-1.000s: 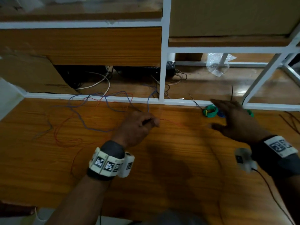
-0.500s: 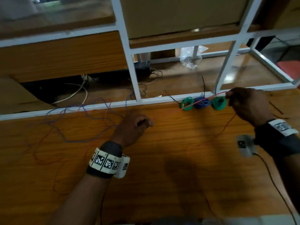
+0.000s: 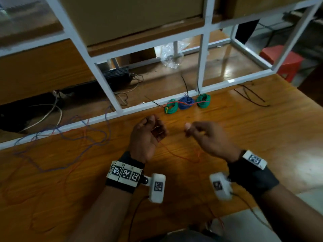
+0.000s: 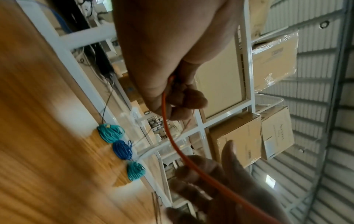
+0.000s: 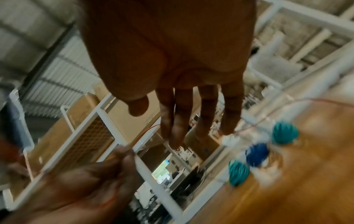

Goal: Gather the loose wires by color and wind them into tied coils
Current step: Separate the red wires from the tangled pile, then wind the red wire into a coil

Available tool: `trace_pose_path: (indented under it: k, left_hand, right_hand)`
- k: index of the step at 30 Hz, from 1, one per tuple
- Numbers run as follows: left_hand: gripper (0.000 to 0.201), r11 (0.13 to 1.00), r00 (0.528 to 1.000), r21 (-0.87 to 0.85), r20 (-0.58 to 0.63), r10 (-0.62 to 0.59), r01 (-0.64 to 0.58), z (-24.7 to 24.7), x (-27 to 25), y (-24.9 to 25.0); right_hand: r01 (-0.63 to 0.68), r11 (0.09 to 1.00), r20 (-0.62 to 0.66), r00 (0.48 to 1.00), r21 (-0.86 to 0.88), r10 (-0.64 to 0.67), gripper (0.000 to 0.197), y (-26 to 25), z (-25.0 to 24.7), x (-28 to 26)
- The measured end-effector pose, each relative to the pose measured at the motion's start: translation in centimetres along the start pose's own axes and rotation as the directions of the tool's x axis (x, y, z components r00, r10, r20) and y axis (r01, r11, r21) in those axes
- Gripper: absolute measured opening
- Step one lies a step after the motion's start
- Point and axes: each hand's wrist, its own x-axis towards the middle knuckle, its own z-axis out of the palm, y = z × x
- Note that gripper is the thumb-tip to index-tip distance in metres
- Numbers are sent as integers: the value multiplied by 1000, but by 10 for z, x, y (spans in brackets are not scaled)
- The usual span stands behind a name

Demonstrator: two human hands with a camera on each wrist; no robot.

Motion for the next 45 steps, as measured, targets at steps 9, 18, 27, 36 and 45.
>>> trace_pose_path:
  k: [9, 18, 27, 36, 45]
  left_hand:
    - [22, 996, 995, 82, 92, 38, -46, -3, 1, 7]
    - [76, 945, 994, 319, -100, -48, 78, -45, -11, 15]
    - [70, 100, 777, 774, 604, 179, -625, -17, -44, 2]
    - [18, 528, 824, 635, 471, 314, -564, 35, -25, -17]
    - [23, 376, 745, 659, 460, 482, -651, 91, -12, -23]
  right_hand:
    - [-453, 818, 430, 856, 356, 287, 39, -50, 25, -48]
    - [-391, 666, 73, 889, 635, 452, 32, -58, 17, -76]
    - [-291, 811, 102, 955, 507, 279, 36, -69, -6, -80]
    - [-265, 679, 185, 964, 684, 189, 33, -47, -53, -86]
    - [-400, 286, 479, 821, 871, -310, 28, -34, -67, -90]
